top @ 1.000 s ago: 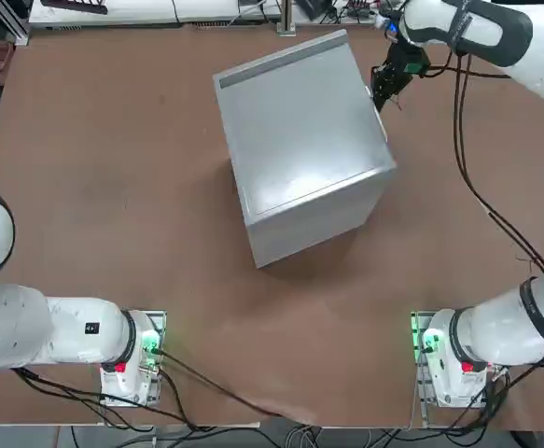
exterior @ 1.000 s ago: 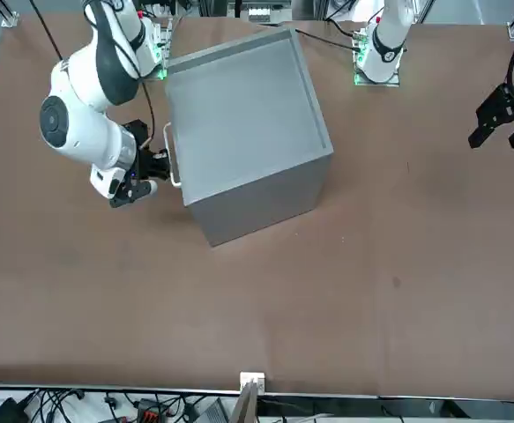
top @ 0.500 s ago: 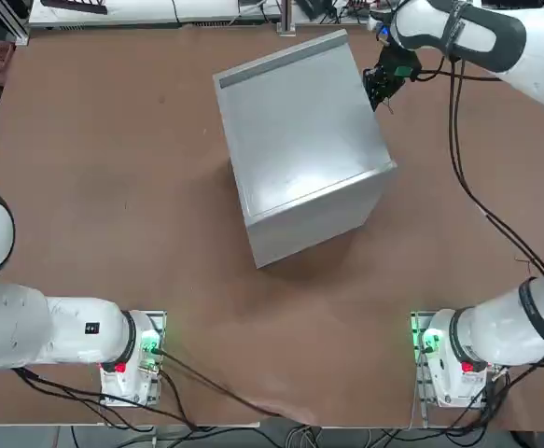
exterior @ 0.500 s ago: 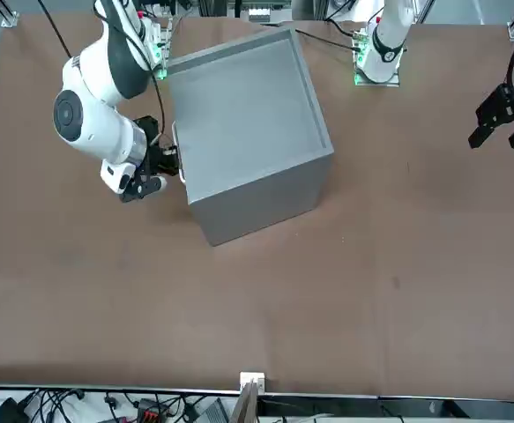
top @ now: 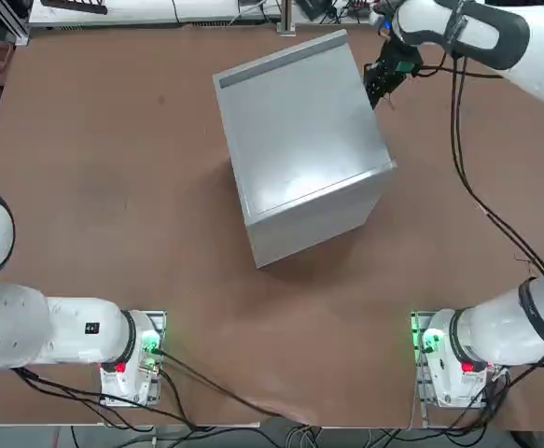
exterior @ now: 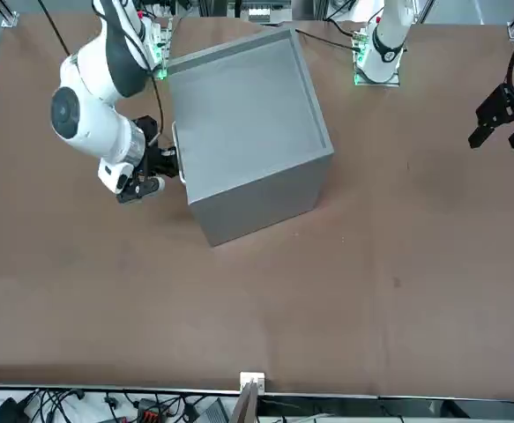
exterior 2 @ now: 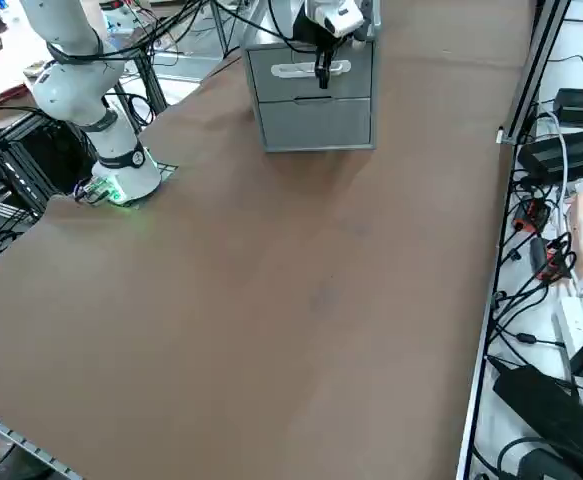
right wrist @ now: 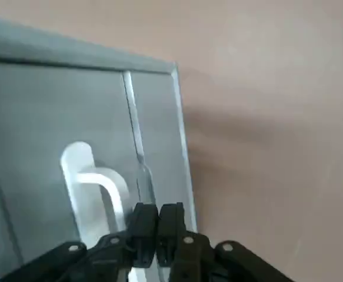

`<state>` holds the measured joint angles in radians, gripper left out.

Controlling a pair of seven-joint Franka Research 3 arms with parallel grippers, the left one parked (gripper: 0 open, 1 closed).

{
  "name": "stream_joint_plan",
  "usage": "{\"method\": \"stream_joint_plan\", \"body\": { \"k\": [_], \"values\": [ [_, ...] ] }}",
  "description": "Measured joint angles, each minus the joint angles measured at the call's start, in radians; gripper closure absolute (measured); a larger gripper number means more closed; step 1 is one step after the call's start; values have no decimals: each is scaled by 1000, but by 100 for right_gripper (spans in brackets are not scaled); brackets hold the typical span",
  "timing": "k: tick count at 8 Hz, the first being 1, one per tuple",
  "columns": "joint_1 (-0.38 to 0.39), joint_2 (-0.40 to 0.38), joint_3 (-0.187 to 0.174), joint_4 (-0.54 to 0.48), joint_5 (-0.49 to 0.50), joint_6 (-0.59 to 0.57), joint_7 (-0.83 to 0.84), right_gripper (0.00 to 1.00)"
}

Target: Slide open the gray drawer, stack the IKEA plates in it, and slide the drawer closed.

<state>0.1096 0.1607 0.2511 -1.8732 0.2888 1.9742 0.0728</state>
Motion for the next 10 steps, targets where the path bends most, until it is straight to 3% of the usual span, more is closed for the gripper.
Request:
{"method": "stream_joint_plan", "body": {
  "k": [2, 4, 6, 10],
  "values": [
    [1, -16, -75, 71, -24, -88, -35, 97],
    [-1, -26, -187, 144, -72, -184, -113, 93],
    [-3, -40, -225, 203, -154, -242, -124, 78],
    [-3, -150, -262, 214, -281, -329, -122, 1]
  ]
}}
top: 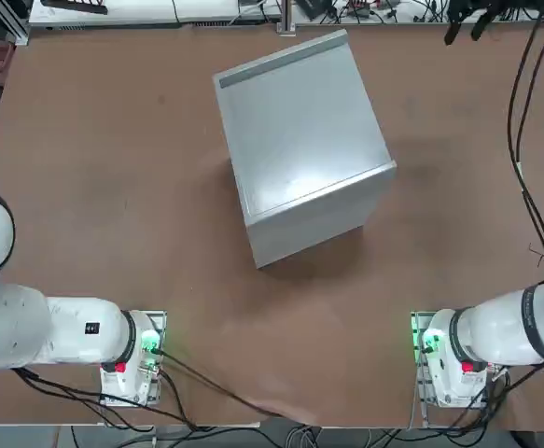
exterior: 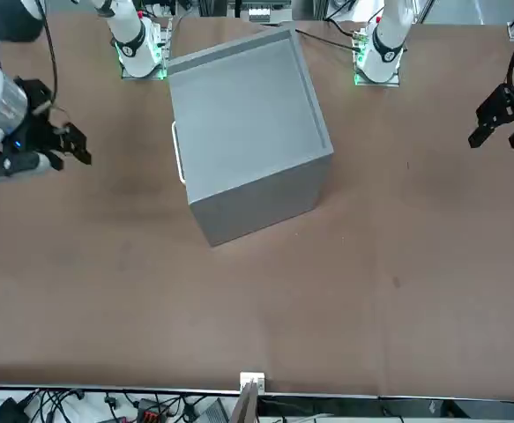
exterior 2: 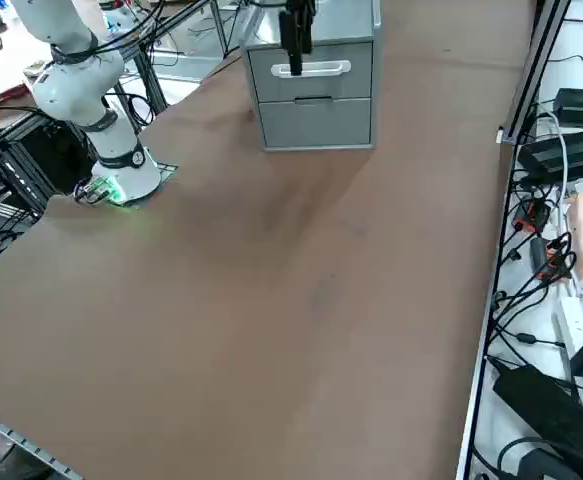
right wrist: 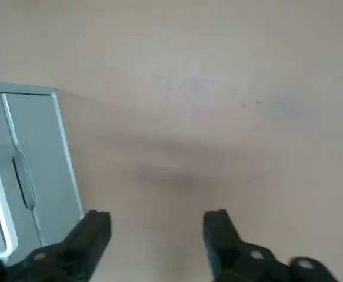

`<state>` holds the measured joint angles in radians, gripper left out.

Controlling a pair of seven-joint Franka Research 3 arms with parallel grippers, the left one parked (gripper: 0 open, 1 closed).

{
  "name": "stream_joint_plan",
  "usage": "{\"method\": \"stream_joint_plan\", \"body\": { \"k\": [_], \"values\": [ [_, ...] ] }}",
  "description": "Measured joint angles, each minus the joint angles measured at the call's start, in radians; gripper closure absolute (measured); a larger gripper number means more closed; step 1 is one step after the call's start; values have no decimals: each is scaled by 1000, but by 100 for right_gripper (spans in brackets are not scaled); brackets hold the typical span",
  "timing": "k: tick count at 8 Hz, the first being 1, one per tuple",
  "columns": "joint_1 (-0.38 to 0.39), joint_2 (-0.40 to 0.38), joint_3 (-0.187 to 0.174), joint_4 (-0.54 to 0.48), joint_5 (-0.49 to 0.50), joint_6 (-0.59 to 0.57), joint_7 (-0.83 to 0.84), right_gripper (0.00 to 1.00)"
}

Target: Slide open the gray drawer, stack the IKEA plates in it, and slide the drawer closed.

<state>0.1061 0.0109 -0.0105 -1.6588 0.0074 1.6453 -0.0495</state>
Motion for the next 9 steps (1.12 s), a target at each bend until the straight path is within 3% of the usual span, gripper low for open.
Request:
{"method": "stream_joint_plan", "body": {
  "k": [9],
  "values": [
    [1, -163, 2, 1, -13, -126, 80, 0]
  ]
}}
